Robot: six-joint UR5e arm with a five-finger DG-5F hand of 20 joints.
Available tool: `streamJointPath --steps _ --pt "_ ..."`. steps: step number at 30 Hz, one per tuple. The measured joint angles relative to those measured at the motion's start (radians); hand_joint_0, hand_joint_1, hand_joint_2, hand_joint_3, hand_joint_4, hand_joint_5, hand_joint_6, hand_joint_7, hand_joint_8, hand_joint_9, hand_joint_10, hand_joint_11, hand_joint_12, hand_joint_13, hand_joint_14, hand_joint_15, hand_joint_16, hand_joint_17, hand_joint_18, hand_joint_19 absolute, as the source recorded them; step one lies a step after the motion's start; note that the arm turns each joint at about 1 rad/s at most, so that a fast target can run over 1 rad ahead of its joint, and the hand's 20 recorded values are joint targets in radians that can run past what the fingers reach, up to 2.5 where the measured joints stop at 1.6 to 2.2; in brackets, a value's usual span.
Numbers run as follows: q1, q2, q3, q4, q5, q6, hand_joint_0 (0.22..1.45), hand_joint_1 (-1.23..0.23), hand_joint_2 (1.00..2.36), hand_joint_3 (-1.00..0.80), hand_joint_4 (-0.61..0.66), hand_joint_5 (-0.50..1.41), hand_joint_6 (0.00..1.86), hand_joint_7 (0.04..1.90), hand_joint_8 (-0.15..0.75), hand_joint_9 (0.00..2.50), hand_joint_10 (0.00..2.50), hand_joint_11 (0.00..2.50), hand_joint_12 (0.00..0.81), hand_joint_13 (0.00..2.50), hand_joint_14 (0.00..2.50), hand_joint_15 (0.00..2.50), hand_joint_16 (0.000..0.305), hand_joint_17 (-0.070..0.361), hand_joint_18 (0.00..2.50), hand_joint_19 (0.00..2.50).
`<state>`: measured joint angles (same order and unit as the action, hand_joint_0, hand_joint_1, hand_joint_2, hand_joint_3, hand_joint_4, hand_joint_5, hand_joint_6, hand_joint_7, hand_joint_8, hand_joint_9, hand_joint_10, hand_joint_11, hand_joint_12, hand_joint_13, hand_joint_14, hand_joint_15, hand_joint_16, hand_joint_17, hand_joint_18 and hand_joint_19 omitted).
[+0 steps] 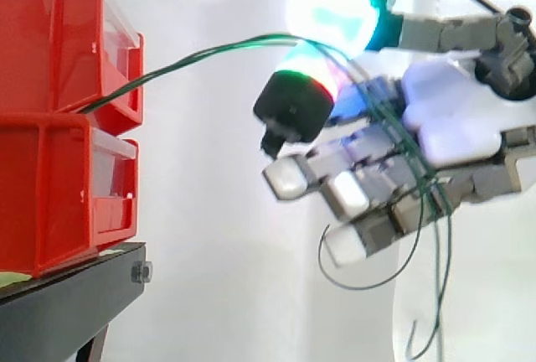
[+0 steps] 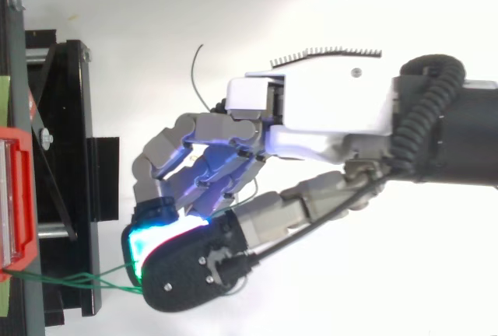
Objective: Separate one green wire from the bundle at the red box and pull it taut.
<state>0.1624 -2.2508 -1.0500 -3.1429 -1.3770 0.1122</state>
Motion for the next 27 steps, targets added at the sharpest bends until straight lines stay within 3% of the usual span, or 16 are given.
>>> streamJointPath --steps 3,6,12,16,21,27 --pt "0.001 0.038 0.0 -0.019 0.016 -0.07 0.68 -0.78 1.02 -0.2 -0.1 -0.19 0.89 1.1 0.275 0.63 0.02 0.53 0.418 0.65 0.02 0.44 0.059 0.133 0.6 0.38" --pt "0.005 0.073 0.0 -0.027 0.059 -0.147 0.68 -0.78 1.02 -0.2 -0.1 -0.19 0.89 1.11 0.277 0.65 0.02 0.54 0.419 0.64 0.02 0.44 0.059 0.133 0.6 0.38" --pt "0.014 0.091 -0.003 -0.043 0.115 -0.291 0.68 -0.78 1.02 -0.2 -0.1 -0.19 0.89 1.1 0.279 0.66 0.02 0.55 0.42 0.64 0.02 0.45 0.06 0.134 0.6 0.38" --pt "0.02 0.092 -0.032 -0.042 0.128 -0.32 0.68 -0.78 1.02 -0.2 -0.09 -0.19 0.89 1.11 0.283 0.67 0.02 0.56 0.42 0.64 0.02 0.46 0.06 0.135 0.6 0.38" --pt "0.029 0.092 -0.111 0.008 0.153 -0.314 0.68 -0.78 1.02 -0.2 -0.09 -0.19 0.89 1.11 0.281 0.67 0.02 0.56 0.42 0.64 0.02 0.45 0.06 0.135 0.6 0.38" --pt "0.035 0.092 -0.14 0.077 0.158 -0.305 0.68 -0.78 1.02 -0.2 -0.09 -0.19 0.89 1.12 0.283 0.68 0.02 0.57 0.423 0.65 0.02 0.45 0.06 0.135 0.6 0.38"
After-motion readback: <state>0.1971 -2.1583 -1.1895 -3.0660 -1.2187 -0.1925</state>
